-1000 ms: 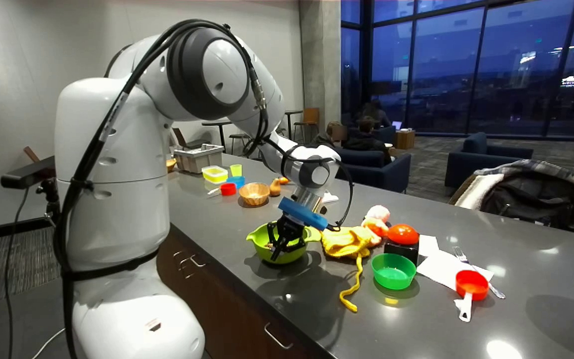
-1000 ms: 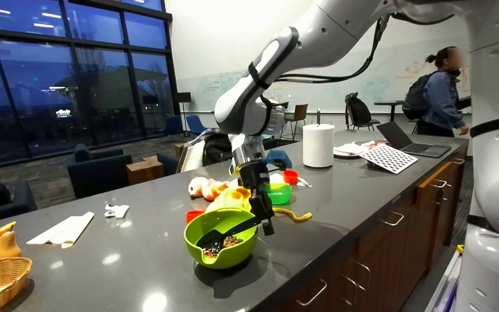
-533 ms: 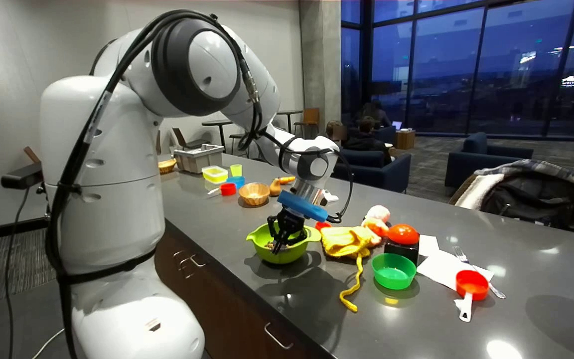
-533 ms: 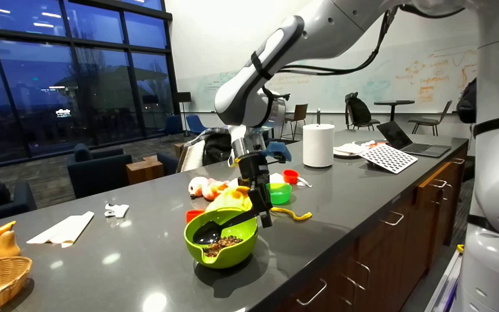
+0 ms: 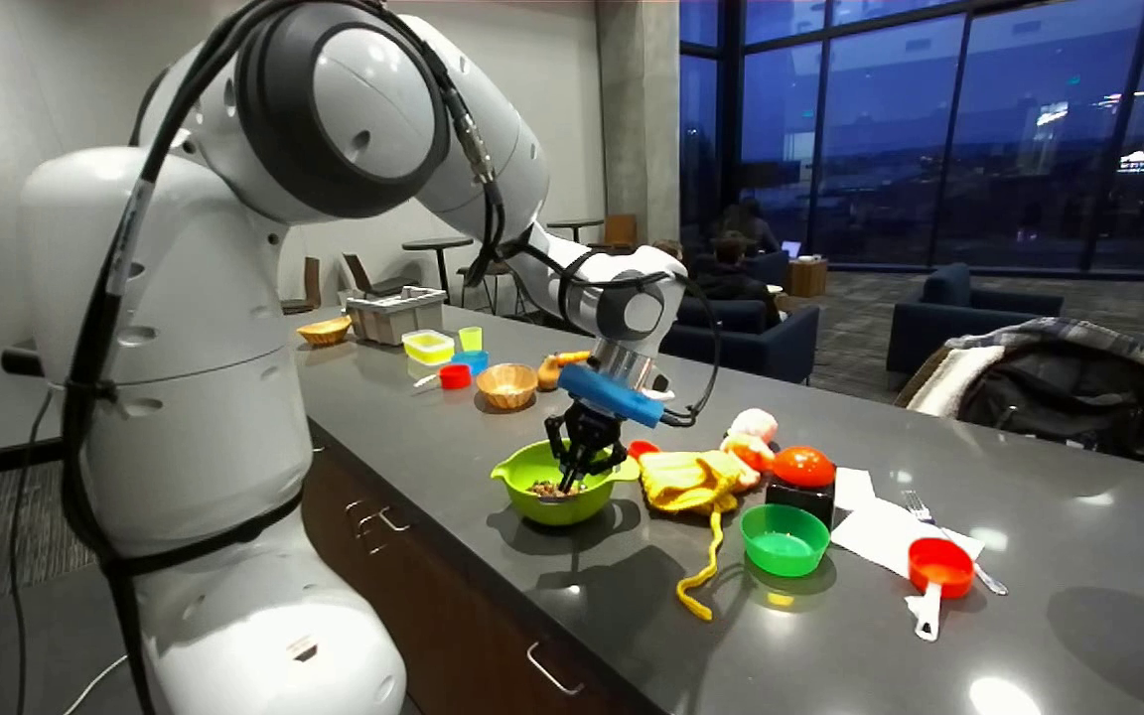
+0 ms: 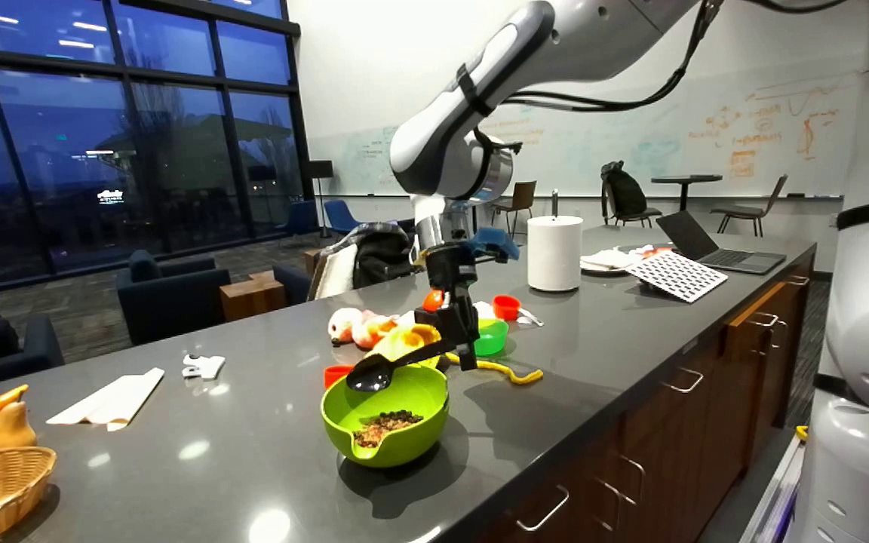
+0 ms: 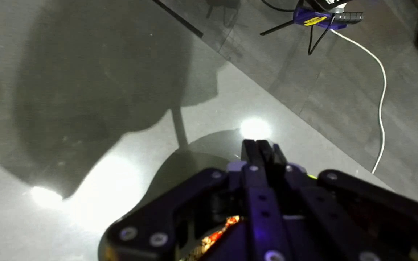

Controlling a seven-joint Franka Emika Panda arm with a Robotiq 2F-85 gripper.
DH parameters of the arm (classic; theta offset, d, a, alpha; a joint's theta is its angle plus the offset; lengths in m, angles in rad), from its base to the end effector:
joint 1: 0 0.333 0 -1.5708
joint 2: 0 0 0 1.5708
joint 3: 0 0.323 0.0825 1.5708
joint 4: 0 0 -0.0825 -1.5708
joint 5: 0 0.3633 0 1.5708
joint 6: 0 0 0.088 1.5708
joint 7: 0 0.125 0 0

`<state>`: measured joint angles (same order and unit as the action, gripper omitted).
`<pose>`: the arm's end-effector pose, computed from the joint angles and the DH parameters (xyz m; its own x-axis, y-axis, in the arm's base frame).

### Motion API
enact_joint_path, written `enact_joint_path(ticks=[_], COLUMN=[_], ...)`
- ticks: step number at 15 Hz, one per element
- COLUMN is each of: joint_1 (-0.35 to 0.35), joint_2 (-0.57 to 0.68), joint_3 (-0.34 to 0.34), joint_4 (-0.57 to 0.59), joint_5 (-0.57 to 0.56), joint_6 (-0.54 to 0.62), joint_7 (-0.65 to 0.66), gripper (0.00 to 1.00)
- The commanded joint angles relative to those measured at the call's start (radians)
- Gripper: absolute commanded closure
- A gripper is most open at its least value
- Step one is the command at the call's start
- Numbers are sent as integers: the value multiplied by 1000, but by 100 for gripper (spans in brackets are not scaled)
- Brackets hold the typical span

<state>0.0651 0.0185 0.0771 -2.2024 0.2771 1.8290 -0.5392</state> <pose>0.4550 0.0923 0.3541 0.8027 0.5536 -0.2219 0.4481 -0.8053 -0.3882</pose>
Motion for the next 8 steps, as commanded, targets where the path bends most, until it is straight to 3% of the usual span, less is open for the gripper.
enact_joint_path(ticks=[1,8], joint_1=[-29,-79], joint_2=[-95,-179], joint_3=[-34,-123], joint_4=[-56,-124], joint_5=[4,48], joint_6=[29,54], joint_7=[21,9], gripper=[99,99])
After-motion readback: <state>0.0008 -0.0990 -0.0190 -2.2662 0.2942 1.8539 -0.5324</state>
